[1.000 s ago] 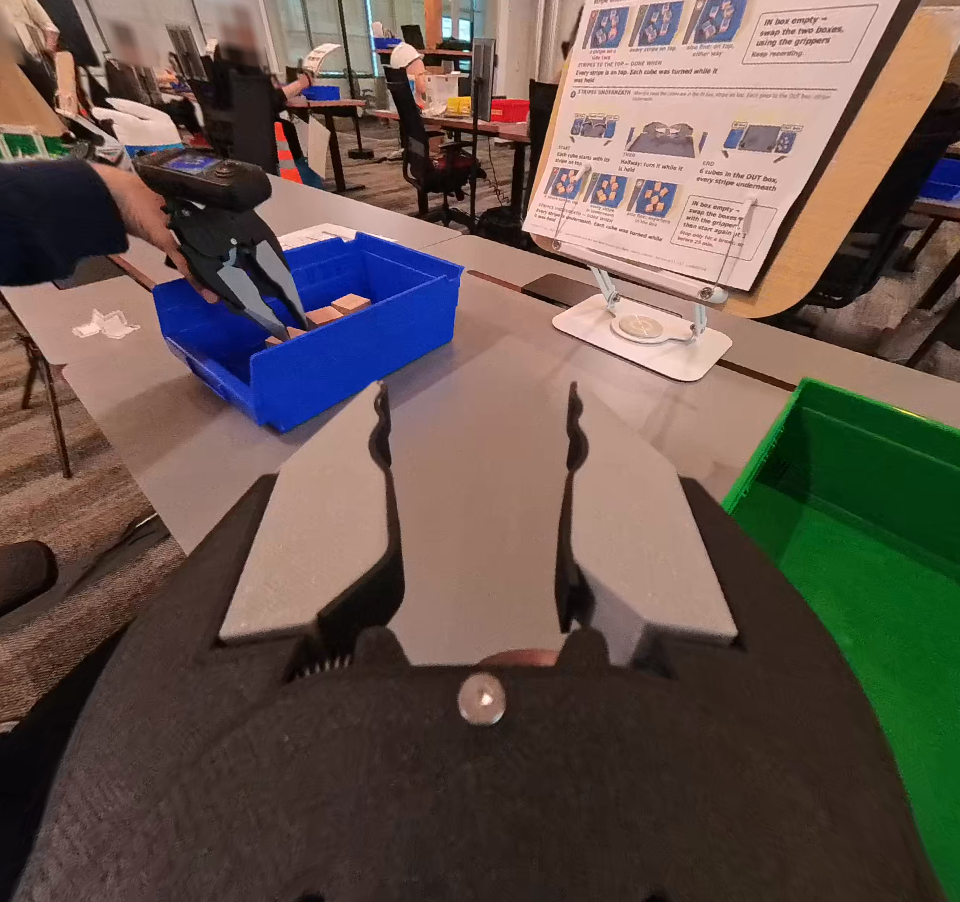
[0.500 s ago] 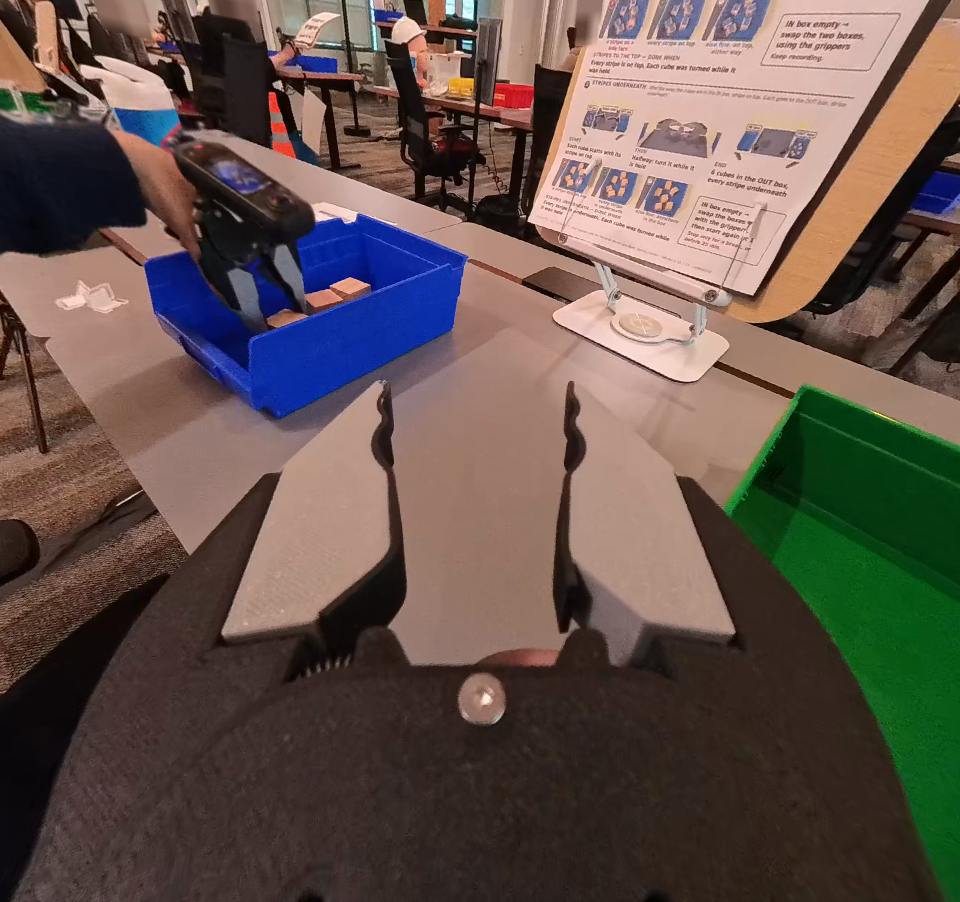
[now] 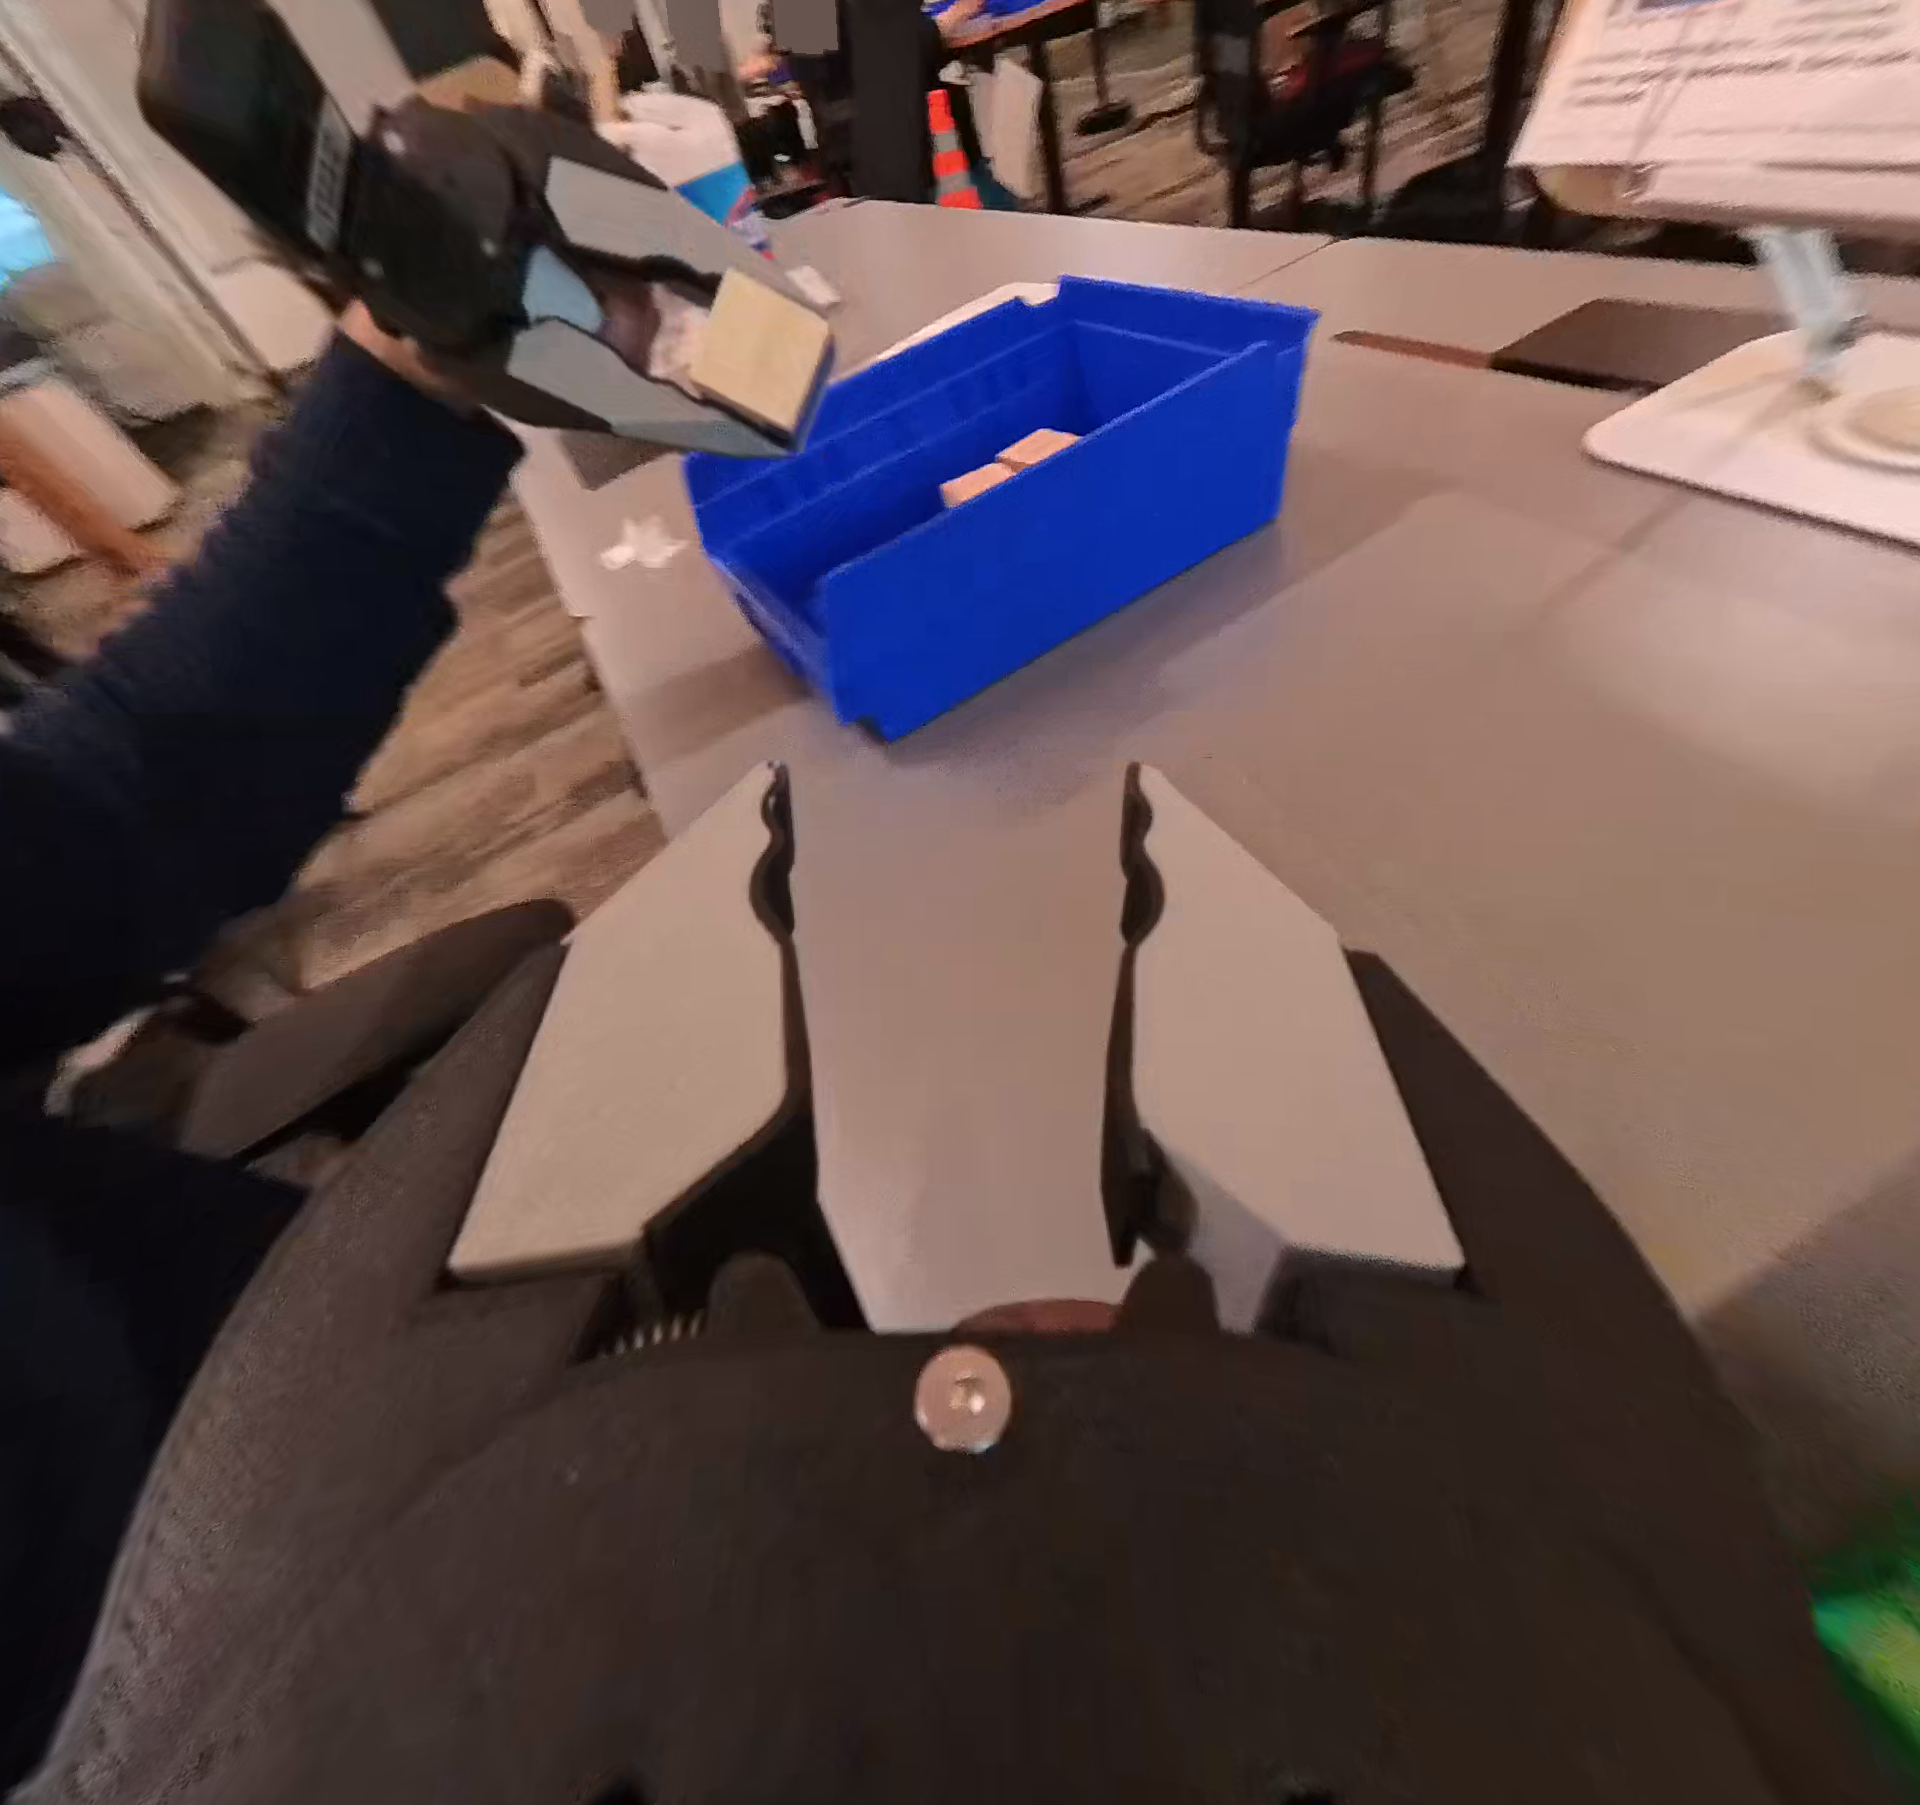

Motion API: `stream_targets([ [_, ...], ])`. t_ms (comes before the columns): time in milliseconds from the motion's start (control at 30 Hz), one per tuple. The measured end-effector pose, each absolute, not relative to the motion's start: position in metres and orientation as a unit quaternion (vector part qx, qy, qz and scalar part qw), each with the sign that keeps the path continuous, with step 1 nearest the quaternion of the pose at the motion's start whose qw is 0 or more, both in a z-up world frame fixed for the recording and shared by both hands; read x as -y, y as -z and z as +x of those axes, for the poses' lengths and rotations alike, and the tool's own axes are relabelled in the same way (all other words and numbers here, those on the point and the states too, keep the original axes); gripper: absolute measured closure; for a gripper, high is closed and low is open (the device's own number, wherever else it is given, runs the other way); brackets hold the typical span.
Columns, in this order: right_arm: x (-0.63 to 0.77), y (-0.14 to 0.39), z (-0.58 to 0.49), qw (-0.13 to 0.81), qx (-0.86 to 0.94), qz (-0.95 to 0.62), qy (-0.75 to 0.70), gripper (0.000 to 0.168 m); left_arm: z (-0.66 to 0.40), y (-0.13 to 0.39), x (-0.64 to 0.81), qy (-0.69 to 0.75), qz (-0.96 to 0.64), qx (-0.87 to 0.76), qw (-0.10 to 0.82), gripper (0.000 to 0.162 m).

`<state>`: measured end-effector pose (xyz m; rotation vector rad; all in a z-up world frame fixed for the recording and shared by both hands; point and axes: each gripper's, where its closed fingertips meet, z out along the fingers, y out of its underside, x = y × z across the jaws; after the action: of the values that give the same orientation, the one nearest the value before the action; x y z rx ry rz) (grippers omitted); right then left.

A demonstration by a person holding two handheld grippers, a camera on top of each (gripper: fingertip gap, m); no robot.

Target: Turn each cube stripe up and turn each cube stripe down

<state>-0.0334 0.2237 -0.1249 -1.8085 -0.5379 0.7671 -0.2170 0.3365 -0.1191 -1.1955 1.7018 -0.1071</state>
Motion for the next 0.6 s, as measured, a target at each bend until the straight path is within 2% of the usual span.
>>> stream_targets([
  [67,-0.206,0.122,-0.062,0.475,0.243,-0.734,-0.419,0.106,-0.182,0.100,-0.278,0.097,-0.407,-0.696,0.583,0.118],
  [200,-0.172,0.104,-0.102,0.403,0.257,-0.672,-0.565,0.102,-0.129,0.093,-0.200,0.146,-0.310,-0.658,0.670,0.118],
  [367,-0.150,0.107,-0.123,0.371,0.280,-0.666,-0.584,0.105,-0.100,0.096,-0.151,0.220,-0.248,-0.633,0.699,0.118],
  [433,-0.138,0.111,-0.130,0.354,0.299,-0.659,-0.593,0.123,-0.091,0.102,-0.148,0.224,-0.244,-0.631,0.701,0.118],
  [600,-0.145,0.122,-0.130,0.360,0.284,-0.677,-0.575,0.125,-0.087,0.115,-0.153,0.222,-0.248,-0.626,0.705,0.118],
])
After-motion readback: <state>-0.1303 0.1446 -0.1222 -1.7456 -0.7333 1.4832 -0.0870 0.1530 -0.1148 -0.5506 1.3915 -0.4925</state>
